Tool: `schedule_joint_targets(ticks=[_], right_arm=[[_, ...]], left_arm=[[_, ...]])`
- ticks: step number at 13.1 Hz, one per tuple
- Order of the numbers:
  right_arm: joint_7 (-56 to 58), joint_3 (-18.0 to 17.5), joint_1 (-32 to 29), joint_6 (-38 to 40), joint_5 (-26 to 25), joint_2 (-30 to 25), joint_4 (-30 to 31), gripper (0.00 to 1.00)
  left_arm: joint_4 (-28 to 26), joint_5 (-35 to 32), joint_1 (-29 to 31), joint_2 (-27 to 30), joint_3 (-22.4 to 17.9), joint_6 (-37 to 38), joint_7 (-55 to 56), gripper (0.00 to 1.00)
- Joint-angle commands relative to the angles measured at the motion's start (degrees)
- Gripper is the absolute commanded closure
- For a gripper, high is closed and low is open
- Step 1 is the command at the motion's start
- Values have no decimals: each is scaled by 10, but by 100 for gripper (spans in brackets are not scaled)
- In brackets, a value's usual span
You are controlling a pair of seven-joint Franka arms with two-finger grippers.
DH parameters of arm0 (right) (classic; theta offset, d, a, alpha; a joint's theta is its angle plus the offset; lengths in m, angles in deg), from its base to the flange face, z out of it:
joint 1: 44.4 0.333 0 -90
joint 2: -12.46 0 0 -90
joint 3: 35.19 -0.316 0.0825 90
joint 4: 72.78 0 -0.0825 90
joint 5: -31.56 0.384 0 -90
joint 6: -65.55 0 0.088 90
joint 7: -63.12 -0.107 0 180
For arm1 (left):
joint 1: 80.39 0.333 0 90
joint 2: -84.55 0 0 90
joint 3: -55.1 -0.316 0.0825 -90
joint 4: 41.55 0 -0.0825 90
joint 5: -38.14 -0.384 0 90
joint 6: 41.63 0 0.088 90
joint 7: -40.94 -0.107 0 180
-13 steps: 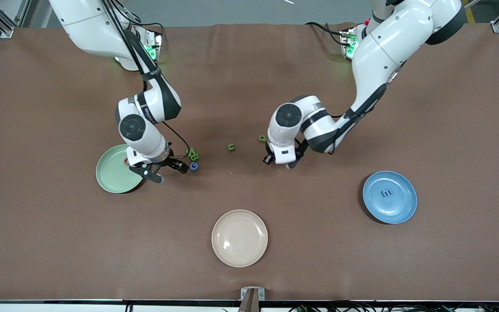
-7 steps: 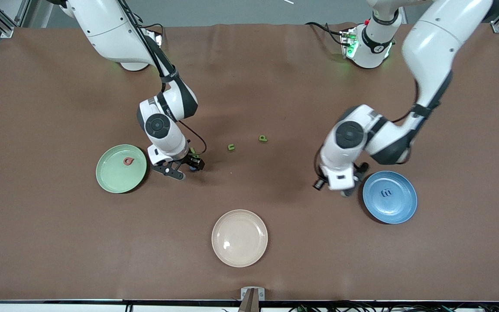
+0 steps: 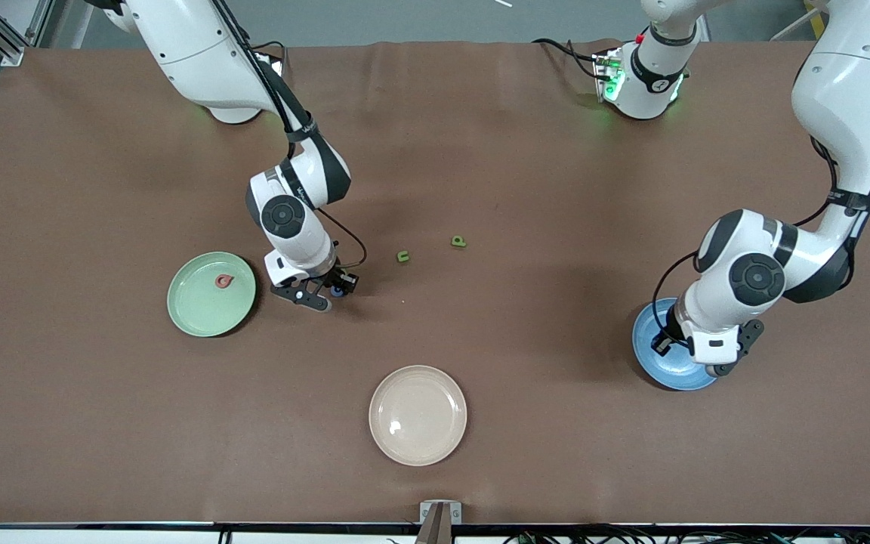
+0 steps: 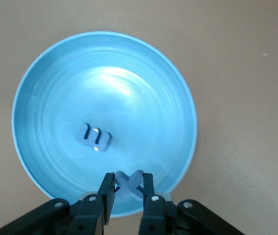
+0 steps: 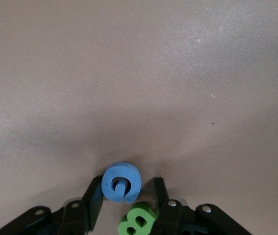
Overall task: Sort upper and lower case letters into plates
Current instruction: 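Place the blue x on the blue plate while the right gripper drops blue c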
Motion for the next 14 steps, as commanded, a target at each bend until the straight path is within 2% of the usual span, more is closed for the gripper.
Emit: schedule_joint_targets(ticks=[1, 4, 7, 8, 10, 11, 14], right_arm=[[6, 1, -13, 2, 9, 1, 0, 100], [117, 4, -75, 111, 9, -52, 2, 100], [269, 5, -158, 166, 9, -98, 14, 100], [319, 5, -187, 167, 9, -105, 23, 100], [361, 5, -215, 160, 9, -105, 34, 100], [365, 5, -219, 152, 9, -102, 39, 100], [367, 5, -230, 118, 9, -94, 52, 100]], left_arm=[[-3, -2, -4, 2, 3, 6, 12, 0], [-6, 0, -11, 15, 20, 34, 44, 0], [-23, 1, -13, 24, 108, 76, 118, 0], [-38, 0, -11, 24, 136, 75, 139, 0], [-66, -2, -24, 24, 160, 66, 166, 0], [-75, -2, -40, 21, 165, 53, 176, 0], [-73, -30, -123, -3, 161, 15, 332, 0]])
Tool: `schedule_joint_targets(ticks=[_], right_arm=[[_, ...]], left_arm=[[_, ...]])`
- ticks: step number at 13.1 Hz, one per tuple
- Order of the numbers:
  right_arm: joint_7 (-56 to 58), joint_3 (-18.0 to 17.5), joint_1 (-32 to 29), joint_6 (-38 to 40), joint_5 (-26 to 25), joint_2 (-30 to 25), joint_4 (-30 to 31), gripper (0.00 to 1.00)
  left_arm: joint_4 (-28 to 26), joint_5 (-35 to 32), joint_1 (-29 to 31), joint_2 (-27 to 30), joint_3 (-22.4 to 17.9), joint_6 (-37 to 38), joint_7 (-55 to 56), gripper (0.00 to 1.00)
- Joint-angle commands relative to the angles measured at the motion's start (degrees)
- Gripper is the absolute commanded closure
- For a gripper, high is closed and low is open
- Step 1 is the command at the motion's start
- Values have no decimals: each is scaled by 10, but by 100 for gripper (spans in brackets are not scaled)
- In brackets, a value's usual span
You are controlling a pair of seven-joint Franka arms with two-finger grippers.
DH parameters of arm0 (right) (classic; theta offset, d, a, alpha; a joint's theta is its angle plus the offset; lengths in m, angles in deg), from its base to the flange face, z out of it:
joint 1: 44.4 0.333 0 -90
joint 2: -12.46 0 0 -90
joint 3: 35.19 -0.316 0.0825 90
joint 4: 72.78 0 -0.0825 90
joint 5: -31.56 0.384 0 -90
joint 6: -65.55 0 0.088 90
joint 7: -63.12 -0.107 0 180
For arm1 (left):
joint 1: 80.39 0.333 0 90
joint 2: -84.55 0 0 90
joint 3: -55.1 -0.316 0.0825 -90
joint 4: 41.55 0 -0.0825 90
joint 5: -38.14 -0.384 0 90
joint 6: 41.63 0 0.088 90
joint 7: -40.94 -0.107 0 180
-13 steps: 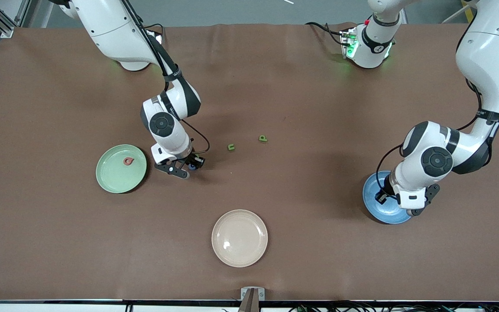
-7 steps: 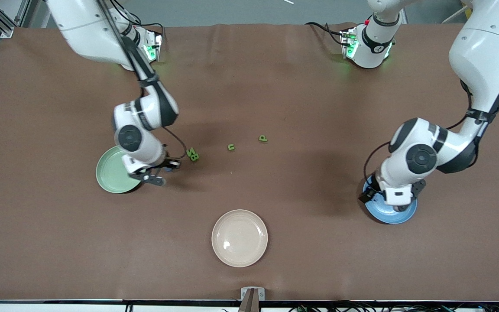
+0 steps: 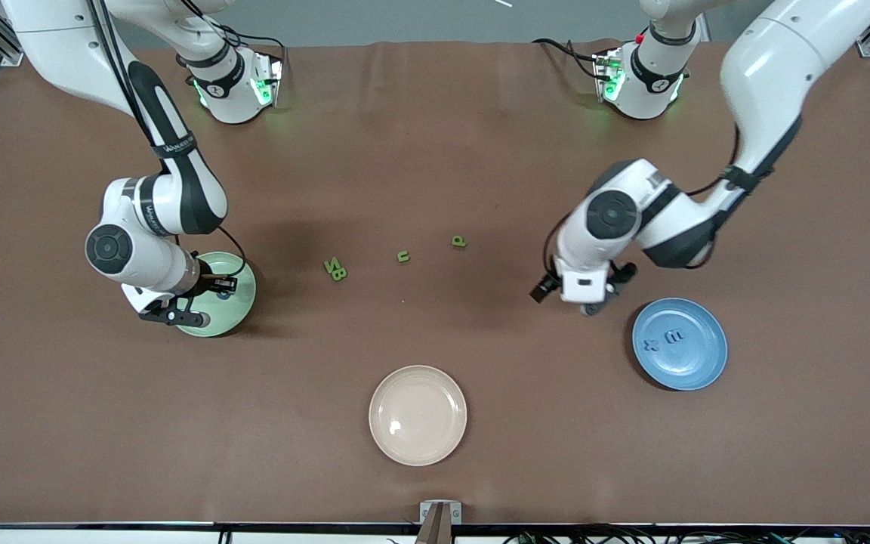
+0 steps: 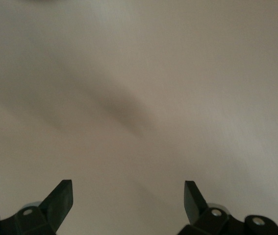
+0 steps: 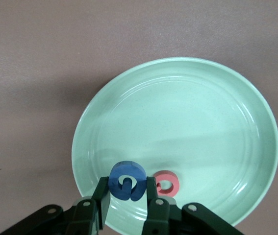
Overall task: Sort upper and lower case letters into plates
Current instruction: 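Grasp the green d with the left gripper while the right gripper grasps N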
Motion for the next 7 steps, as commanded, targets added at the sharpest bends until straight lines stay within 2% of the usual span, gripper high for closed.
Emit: schedule_joint_targets(ticks=[1, 3, 4, 7], right_arm=[[6, -10, -13, -40, 5, 1, 26, 100], [5, -11, -12, -65, 4, 15, 31, 99], [6, -11, -12, -71, 5, 21, 31, 99], [5, -11, -9, -84, 5, 30, 34, 98]], left_arm=[[-2, -36, -50, -24, -2, -26, 126, 0], [-5, -39, -100, -35, -16, -51, 204, 0], [-3, -41, -141, -37, -47, -65, 246, 6], [-2, -44, -249, -43, -135, -121, 357, 10]])
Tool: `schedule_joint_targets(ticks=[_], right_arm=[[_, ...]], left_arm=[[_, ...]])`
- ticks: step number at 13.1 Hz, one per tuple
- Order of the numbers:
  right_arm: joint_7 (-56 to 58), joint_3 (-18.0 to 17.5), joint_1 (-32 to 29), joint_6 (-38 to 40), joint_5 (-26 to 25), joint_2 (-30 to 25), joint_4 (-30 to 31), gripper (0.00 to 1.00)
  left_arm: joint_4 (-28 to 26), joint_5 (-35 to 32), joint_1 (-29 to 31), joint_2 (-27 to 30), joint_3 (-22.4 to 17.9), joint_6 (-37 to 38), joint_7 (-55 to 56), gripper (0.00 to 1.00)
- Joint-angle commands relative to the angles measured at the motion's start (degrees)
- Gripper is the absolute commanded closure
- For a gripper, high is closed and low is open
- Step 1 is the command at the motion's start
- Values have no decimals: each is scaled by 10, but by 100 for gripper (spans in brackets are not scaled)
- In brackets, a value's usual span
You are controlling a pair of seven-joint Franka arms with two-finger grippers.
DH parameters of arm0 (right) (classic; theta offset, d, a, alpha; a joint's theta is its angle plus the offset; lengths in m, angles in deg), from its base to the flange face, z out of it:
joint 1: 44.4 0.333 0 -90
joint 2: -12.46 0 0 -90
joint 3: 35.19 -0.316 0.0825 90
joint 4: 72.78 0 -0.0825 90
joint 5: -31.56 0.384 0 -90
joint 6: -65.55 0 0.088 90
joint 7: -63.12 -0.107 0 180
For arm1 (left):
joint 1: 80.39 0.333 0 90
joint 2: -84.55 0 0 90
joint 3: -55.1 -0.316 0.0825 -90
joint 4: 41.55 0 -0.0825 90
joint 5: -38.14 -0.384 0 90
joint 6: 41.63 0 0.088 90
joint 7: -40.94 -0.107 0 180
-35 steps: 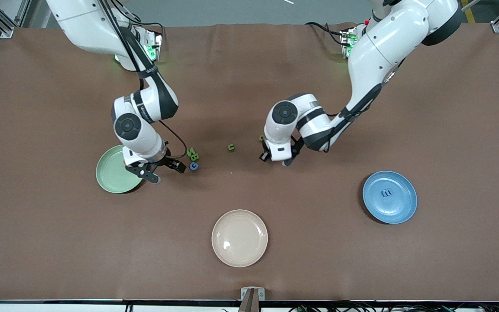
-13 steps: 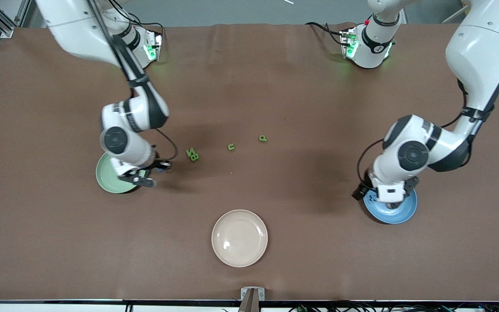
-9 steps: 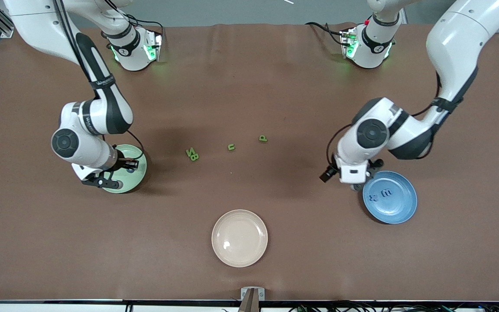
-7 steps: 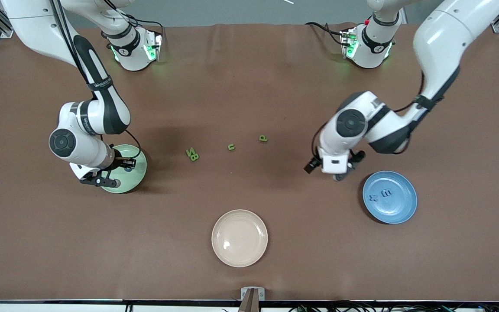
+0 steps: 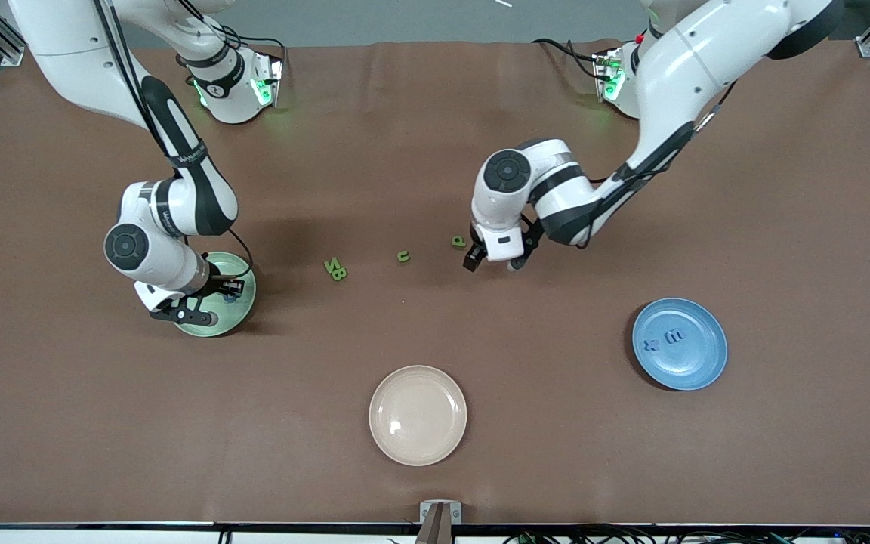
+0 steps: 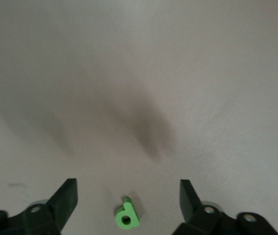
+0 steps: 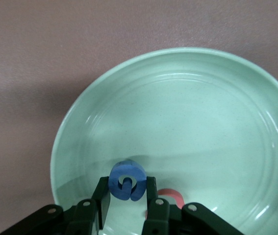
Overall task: Sort upper and lower case letters into plates
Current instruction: 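Grasp the green d with the left gripper while the right gripper grasps N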
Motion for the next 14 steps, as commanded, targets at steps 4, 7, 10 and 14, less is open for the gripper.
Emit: schedule_joint_targets(ticks=[4, 7, 10, 14], right_arm=[[4, -9, -11, 0, 5, -9, 5, 0], [-6, -12, 4, 121, 6, -21, -65, 0], [-25, -13, 68, 138, 14, -19, -83, 0], [-17, -14, 167, 48, 27, -8, -56, 2]], left_arm=[[5, -11, -95, -5, -55, -42, 130, 15], [5, -12, -100, -12, -57, -52, 144, 29], [6, -12, -101, -13, -64, -54, 145, 29], [15, -13, -102, -23, -65, -54, 145, 47]])
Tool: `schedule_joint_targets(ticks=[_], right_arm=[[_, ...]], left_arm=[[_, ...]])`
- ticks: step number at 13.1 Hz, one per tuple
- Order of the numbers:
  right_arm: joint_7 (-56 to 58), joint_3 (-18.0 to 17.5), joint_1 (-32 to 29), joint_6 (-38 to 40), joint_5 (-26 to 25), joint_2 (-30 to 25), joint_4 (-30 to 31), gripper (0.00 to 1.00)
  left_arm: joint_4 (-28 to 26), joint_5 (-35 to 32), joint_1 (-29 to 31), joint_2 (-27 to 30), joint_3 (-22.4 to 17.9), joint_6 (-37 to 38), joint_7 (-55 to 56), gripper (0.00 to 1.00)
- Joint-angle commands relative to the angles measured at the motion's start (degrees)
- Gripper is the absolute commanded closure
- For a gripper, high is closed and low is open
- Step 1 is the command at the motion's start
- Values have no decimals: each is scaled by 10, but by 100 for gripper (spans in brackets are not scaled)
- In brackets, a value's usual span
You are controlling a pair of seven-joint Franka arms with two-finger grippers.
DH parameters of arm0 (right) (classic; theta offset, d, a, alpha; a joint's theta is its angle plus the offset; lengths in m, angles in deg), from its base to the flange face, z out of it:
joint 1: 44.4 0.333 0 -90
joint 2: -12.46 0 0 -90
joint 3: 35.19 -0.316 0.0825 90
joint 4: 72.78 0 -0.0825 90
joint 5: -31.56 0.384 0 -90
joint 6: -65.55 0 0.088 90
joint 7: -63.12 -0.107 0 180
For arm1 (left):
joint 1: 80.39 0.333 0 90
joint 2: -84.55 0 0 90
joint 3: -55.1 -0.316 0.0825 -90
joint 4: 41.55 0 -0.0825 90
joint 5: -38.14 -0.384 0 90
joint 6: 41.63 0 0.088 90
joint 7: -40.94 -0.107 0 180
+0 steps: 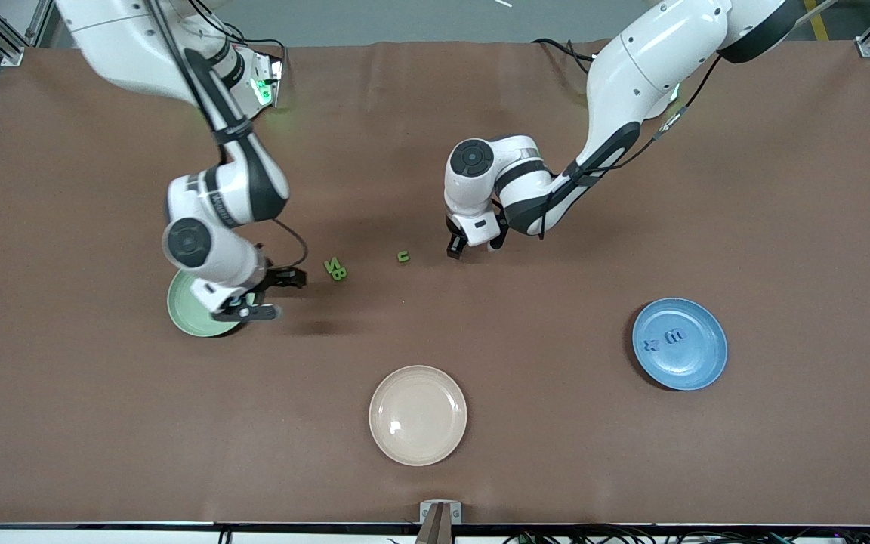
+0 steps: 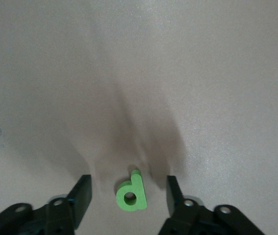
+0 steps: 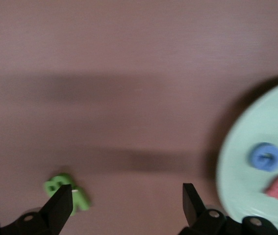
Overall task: Sort upper and lower case letters into plates
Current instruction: 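Grasp the green d with the left gripper while the right gripper grasps N, then carry the green d into the blue plate and open the left gripper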
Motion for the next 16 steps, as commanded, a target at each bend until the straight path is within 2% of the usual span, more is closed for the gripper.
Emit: schedule_joint_targets(ticks=[1, 2, 3, 4, 8, 12, 14, 16], right_arm=[[15, 5, 46, -65, 5, 4, 38, 2], [45, 5, 57, -93, 5, 5, 58, 2], [72, 5, 59, -119, 5, 5, 77, 2], [102, 5, 59, -138, 5, 4, 97, 2], [134, 0, 61, -175, 6, 3, 133, 5], [132, -8, 63, -204, 7, 4, 139, 11], [131, -8, 65, -204, 7, 4, 139, 12], [130, -8, 65, -197, 7, 4, 135, 12]], left_arm=[[13, -12, -8, -14, -2, -8, 13, 61], [12, -12, -8, -14, -2, -7, 11, 79], [12, -12, -6, -14, -3, -7, 10, 93], [13, -12, -5, -13, -3, -6, 7, 98], [37, -12, 12, 7, -5, 12, -25, 100], [102, -7, 61, 24, 0, 91, -116, 100], [123, -3, 94, 29, 11, 121, -170, 100], [128, -2, 140, 31, 40, 136, -208, 100]])
